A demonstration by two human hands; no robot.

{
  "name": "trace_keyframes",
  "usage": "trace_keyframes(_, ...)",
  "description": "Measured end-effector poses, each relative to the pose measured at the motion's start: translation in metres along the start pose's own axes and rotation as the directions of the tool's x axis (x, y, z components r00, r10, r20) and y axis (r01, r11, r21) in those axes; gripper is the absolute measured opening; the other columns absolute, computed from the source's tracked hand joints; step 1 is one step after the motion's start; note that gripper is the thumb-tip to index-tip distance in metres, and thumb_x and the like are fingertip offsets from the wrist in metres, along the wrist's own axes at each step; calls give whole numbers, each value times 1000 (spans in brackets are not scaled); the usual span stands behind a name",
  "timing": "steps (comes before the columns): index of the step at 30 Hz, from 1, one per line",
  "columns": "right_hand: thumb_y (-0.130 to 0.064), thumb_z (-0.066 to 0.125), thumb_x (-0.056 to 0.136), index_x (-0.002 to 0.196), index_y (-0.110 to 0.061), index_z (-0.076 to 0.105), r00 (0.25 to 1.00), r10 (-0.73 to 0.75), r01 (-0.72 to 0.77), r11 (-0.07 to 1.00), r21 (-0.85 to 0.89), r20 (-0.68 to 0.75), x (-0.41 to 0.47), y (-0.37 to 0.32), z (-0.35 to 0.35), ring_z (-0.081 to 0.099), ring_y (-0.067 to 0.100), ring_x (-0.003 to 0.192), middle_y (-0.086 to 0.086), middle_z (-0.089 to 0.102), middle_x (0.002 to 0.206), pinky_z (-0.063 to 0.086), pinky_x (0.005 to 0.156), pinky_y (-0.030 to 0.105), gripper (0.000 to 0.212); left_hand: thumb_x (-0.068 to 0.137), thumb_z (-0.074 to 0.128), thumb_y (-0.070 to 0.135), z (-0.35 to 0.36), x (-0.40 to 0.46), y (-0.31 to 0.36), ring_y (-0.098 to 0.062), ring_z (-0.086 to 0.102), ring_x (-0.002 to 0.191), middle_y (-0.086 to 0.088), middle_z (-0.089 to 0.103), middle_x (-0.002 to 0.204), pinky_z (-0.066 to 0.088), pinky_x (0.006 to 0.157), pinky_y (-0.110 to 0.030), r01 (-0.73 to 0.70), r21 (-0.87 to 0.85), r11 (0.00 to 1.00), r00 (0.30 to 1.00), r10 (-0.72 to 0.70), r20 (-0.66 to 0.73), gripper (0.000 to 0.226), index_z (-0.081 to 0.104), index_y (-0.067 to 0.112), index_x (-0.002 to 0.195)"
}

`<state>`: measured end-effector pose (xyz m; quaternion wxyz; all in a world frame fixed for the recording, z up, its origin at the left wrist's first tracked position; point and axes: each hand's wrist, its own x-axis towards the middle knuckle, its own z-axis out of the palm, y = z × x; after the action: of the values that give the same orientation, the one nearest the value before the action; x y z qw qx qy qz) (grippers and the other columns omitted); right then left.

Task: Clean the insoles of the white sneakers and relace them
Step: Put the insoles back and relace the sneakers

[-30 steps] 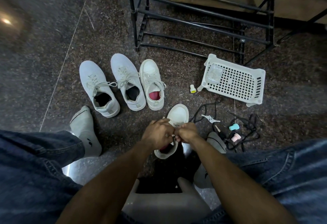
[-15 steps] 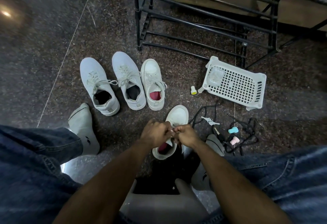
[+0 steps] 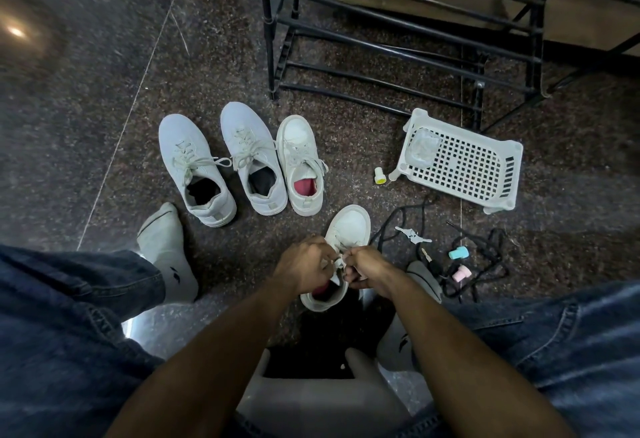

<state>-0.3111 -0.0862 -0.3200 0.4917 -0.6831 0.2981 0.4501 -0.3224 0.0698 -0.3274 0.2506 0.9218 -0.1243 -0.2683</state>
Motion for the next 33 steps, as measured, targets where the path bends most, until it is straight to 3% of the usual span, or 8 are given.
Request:
trace_keyframes(8,-12,50,95,78,-17,59,999,-33,30,996,-81,-34,-3,-2,-1,53,9,46,0,57,59,47,60,24,20,83,55,38,-2,2,14,-21,59,107,3,65,107,37,93,-33,-3,222,975,998,16,-57,25,70,21,94)
trace_keyframes(11,-5,51,93,73,-15,60,995,-96,90,979,-181,-28,-4,-5,-1,51,8,43,1,57,55,41,54,24,24,78,57,46,-9,4,19,-25,62,102,-1,68,104,40,92,-35,49,208,977,999,-45,-24,28,67,20,86)
trace_keyframes(15,11,48,85,64,-12,60,984,-175,162,928,-335,-10,-4,-8,-2,48,6,41,3,56,51,39,46,19,33,84,52,50,-14,6,23,-34,62,105,-12,66,114,47,86,-37,164,105,981,980,-174,97,36,66,21,98)
trace_keyframes(18,10,57,78,62,-16,68,974,-227,202,876,-437,-4,-2,-9,-3,57,9,56,2,66,59,51,64,32,32,91,40,55,-19,6,20,-34,57,114,-14,60,125,44,90,-40,188,121,975,953,-211,216,47,63,19,110)
trace_keyframes(21,-14,65,83,81,-22,75,946,-302,168,763,-625,-115,-9,-15,-5,65,15,82,0,73,89,51,77,26,13,95,34,52,-25,5,17,-33,56,116,-14,58,127,43,91,-40,139,216,966,951,-192,244,48,61,17,115)
trace_keyframes(23,-26,62,84,91,-25,73,911,-347,69,663,-745,-224,-15,-15,-8,66,21,94,-3,71,100,51,80,28,13,96,35,48,-26,3,15,-33,56,116,-15,58,128,43,90,-40,114,271,956,954,-182,238,46,60,17,117)
trace_keyframes(28,-30,63,85,114,-20,64,904,-308,-86,547,-832,-296,-18,-4,-11,63,26,106,4,65,118,50,86,34,31,96,36,45,-20,-3,6,-35,57,115,-14,58,128,44,93,-41,104,371,923,949,-203,241,44,55,17,124)
trace_keyframes(33,-18,56,86,117,-17,60,889,-339,-115,488,-865,-309,-18,3,-9,61,27,110,6,62,121,49,88,35,31,95,38,41,-12,-2,2,-32,58,114,-11,59,128,38,97,-41,106,426,899,953,-214,215,38,53,21,124)
